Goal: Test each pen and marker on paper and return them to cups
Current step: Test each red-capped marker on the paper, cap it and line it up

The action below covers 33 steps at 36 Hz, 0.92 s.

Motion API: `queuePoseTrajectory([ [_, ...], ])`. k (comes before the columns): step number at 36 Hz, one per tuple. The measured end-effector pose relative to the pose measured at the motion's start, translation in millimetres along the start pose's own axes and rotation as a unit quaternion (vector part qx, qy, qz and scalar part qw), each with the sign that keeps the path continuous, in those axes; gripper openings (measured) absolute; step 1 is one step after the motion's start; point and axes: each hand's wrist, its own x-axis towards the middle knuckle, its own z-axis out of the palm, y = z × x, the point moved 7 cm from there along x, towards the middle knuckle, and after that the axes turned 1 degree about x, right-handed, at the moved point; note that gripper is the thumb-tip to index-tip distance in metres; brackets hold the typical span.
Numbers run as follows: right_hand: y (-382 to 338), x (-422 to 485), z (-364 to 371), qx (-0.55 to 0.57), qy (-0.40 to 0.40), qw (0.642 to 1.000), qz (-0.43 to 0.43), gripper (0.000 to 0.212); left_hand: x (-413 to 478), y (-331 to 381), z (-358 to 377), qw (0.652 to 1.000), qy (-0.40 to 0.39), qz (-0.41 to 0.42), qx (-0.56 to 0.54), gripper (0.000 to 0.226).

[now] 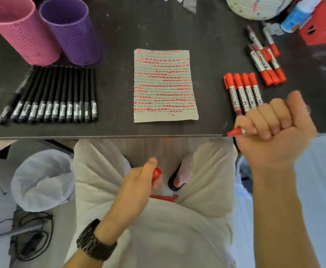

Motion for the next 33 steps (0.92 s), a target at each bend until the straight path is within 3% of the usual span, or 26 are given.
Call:
queuePoseTrajectory([
  [4, 12, 18, 10, -0.053, 0.040, 0.998, -0.009, 0.051, 1, 61, -3, 0.988, 0.018, 0.141, -0.063, 0.058],
  [7, 12, 27, 10, -0.147, 0.079, 0.986, -0.013, 0.063, 0, 109, -23, 0.944, 0.141, 0.296, 0.029, 0.028],
  [9, 9, 33, 12, -0.185, 0.087, 0.979, -0.023, 0.069, 5, 131, -34, 0.903, 0.227, 0.345, 0.119, 0.019],
  [12, 11, 43, 14, -0.274, 0.090, 0.957, -0.028, 0.068, 29, 143, -36, 0.869, 0.264, 0.360, 0.212, 0.032],
  [17, 28, 60, 20, -0.399, 0.072, 0.912, -0.056, 0.031, 56, 128, -16, 0.831, 0.248, 0.382, 0.320, 0.055],
  [20, 32, 68, 12, -0.457, 0.070, 0.881, -0.102, 0.024, 58, 121, -10, 0.793, 0.277, 0.405, 0.360, 0.060],
  [26, 37, 66, 7, -0.504, 0.059, 0.851, -0.137, 0.025, 59, 124, -12, 0.802, 0.285, 0.398, 0.342, 0.064],
  [29, 36, 63, 3, -0.519, 0.092, 0.834, -0.162, 0.035, 59, 125, -12, 0.804, 0.281, 0.400, 0.338, 0.063],
  [33, 36, 63, -2, -0.559, 0.131, 0.798, -0.183, 0.033, 60, 123, -11, 0.805, 0.283, 0.396, 0.339, 0.064],
])
